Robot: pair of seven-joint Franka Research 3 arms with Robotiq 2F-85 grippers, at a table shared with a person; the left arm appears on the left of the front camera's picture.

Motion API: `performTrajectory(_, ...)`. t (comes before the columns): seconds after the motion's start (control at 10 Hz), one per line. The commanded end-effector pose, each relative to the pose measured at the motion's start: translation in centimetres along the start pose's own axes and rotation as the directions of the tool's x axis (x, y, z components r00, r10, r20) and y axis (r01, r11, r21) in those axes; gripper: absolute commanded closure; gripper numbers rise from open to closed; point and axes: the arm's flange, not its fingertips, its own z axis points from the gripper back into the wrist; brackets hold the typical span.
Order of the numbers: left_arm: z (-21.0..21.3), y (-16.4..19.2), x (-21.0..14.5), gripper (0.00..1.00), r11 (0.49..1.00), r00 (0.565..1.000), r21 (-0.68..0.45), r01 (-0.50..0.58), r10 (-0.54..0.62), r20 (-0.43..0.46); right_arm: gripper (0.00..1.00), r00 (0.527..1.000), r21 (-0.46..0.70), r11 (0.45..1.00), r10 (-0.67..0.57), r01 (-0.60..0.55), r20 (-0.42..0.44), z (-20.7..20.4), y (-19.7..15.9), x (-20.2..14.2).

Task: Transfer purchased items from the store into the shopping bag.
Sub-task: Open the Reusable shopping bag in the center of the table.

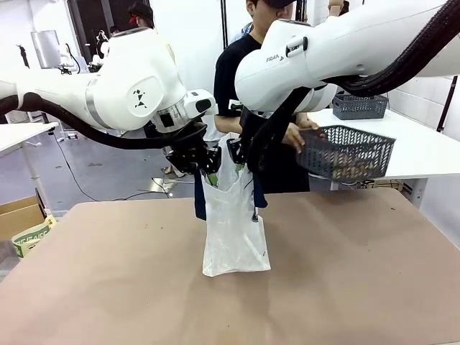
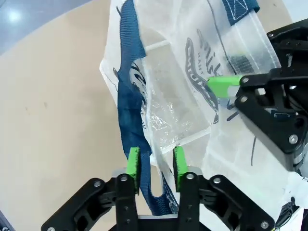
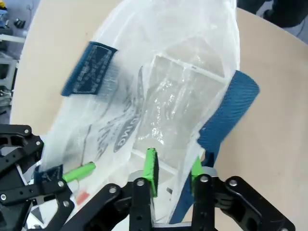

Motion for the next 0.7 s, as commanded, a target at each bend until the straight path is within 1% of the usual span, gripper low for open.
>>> performTrajectory(0.0,0.0,1.0,-0.6,1.0,1.0,0.999,-0.004,-0.024,0.024,0.021,1.0,1.0,0.011,1.0,0.0,0.0,0.018,0.3,-0.7,-1.1)
performTrajectory(0.3,0.6,2.7,-1.3,1.0,0.998,0.998,0.003,-0.06,0.06,0.031,1.0,1.0,-0.025,1.0,-0.003,0.003,0.027,1.3,-2.4,-1.7)
performTrajectory(0.4,0.8,3.3,-1.6,1.0,0.997,0.997,0.004,-0.072,0.072,0.033,1.0,1.0,-0.018,1.0,-0.002,0.003,0.027,1.6,-2.9,-1.8)
performTrajectory(0.6,1.4,4.8,-2.0,1.0,0.995,0.995,0.011,-0.095,0.094,0.033,1.0,0.999,-0.05,0.998,0.047,-0.046,0.014,2.3,-3.8,-2.0)
